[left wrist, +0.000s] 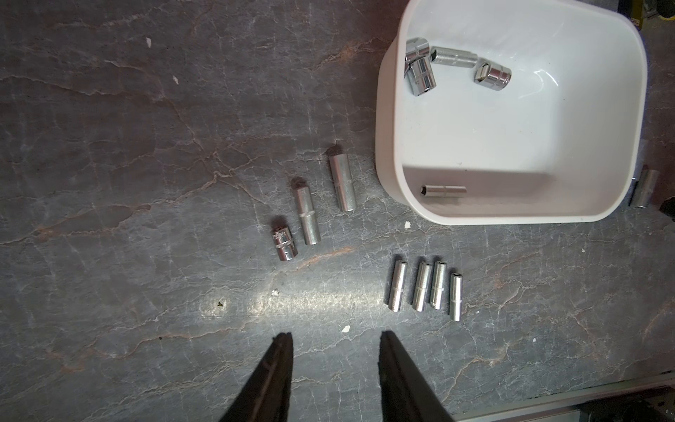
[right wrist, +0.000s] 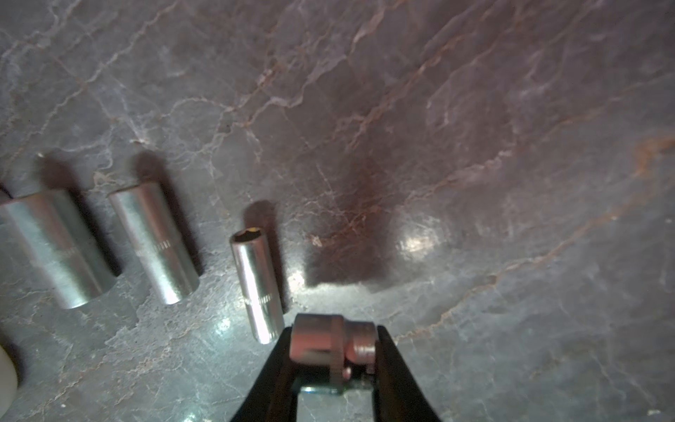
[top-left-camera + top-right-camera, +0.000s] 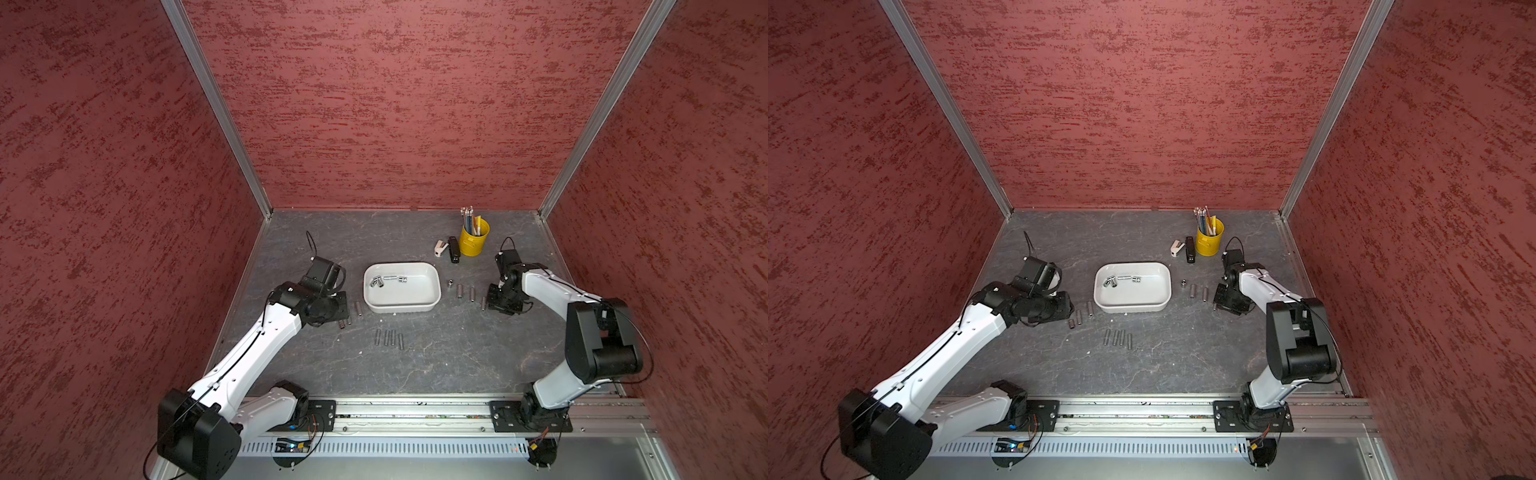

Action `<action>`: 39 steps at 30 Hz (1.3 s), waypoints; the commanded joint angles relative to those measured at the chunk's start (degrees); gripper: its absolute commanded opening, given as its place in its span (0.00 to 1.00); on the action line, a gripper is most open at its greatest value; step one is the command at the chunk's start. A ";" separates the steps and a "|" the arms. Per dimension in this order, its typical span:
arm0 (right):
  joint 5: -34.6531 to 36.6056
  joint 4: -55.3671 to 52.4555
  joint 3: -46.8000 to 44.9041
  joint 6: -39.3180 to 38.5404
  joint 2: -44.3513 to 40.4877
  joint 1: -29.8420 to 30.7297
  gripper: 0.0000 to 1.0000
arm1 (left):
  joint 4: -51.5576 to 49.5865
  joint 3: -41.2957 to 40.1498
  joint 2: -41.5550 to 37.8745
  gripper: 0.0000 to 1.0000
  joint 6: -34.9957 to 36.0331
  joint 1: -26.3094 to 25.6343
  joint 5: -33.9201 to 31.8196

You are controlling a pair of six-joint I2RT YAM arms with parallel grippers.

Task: Take out the socket from the storage box
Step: Place the socket head at the center of the board.

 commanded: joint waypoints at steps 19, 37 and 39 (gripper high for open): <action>-0.37 1.27 -0.47 -0.15 2.79 -0.09 0.43 | 0.03 -0.11 0.32 0.42 0.16 -0.28 -0.90; -1.98 -4.74 0.55 -0.33 -12.54 -0.10 0.49 | -0.49 9.27 6.05 0.43 3.06 -3.54 -0.23; -2.96 -4.50 0.07 -0.28 -14.19 -0.10 0.49 | 0.47 13.66 10.48 0.43 4.45 -6.29 -0.35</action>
